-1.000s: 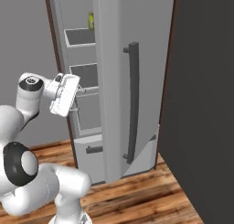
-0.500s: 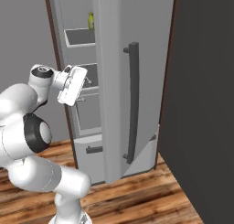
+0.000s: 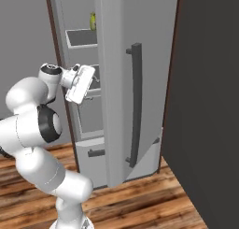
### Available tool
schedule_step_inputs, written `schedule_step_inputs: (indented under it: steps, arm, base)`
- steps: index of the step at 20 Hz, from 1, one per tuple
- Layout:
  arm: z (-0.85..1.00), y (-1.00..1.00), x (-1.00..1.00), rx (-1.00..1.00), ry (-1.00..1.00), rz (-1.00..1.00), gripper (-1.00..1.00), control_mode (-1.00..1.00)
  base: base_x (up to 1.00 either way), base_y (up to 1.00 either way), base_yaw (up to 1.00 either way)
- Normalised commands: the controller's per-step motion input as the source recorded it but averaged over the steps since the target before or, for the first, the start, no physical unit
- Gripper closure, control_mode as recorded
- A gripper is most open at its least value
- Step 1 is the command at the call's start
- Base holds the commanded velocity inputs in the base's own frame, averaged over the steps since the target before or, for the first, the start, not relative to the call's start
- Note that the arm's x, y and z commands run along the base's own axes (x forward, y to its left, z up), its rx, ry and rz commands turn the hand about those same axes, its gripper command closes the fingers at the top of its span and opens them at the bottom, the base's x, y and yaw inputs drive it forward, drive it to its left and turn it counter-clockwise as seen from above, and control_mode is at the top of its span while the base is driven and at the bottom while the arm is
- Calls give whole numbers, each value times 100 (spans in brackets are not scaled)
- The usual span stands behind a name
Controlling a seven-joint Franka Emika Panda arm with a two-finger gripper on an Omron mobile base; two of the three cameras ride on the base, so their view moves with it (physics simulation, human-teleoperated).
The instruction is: Retrieve the butter from the fridge and place it on a plate on the dining table. Then retrieve the butter knife by the fridge and place it near the plate.
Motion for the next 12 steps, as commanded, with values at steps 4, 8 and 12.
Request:
schedule_step_inputs:
  steps: [4,8,12]
  arm:
    - [0,-14,31,0,1,0,-100,-100]
    - [0,-8,26,0,4,0,-100,-100]
    - [0,-15,12,-2,7,0,-100,-100]
  base:
    - [0,0,0]
    - [0,0,0]
    - [0,0,0]
